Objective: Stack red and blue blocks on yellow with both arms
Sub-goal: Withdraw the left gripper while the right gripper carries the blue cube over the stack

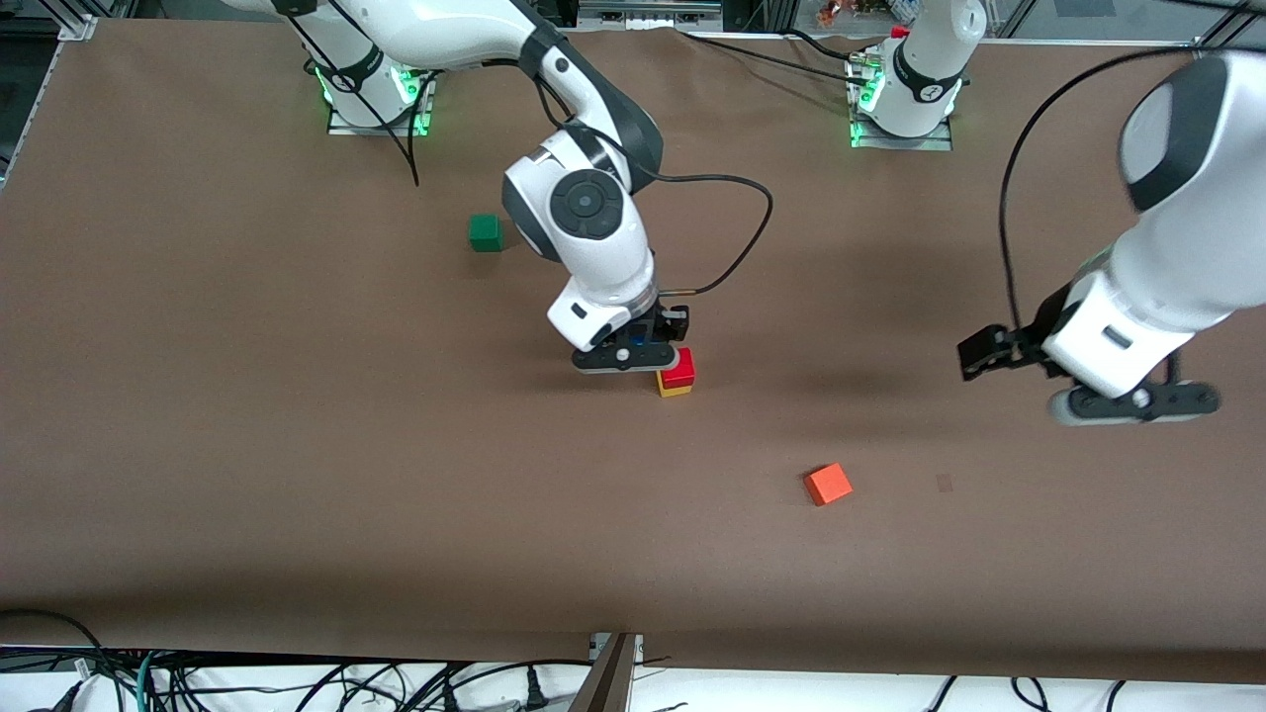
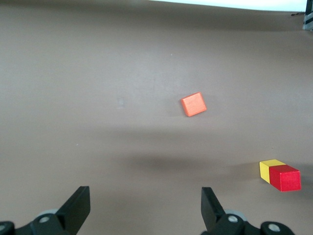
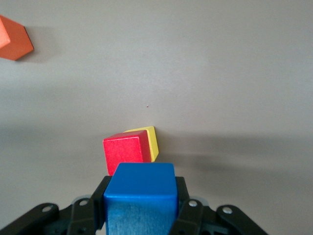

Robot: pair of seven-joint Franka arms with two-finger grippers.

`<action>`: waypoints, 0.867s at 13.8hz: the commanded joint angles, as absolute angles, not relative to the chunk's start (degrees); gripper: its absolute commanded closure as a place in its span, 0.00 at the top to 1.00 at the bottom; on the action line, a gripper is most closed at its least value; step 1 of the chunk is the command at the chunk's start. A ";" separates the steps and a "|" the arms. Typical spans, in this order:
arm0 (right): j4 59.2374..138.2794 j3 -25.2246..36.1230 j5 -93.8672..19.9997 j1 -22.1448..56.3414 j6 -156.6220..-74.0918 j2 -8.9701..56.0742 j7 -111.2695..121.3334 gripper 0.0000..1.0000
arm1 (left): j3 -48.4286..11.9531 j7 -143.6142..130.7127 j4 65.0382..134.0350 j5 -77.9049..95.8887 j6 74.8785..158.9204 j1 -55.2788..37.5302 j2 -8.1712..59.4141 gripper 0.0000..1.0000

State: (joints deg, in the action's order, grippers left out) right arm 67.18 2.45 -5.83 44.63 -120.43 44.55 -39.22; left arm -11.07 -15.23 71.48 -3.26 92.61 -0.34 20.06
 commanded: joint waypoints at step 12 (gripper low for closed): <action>60.12 2.99 -3.08 47.20 -125.07 52.29 -41.48 0.03 | -8.00 -8.44 87.36 -0.88 87.01 3.52 6.77 1.00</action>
State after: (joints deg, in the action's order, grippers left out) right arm 62.43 2.53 -4.70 46.70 -125.27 50.80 -40.18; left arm -7.93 -9.71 86.51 -1.96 86.43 3.08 7.39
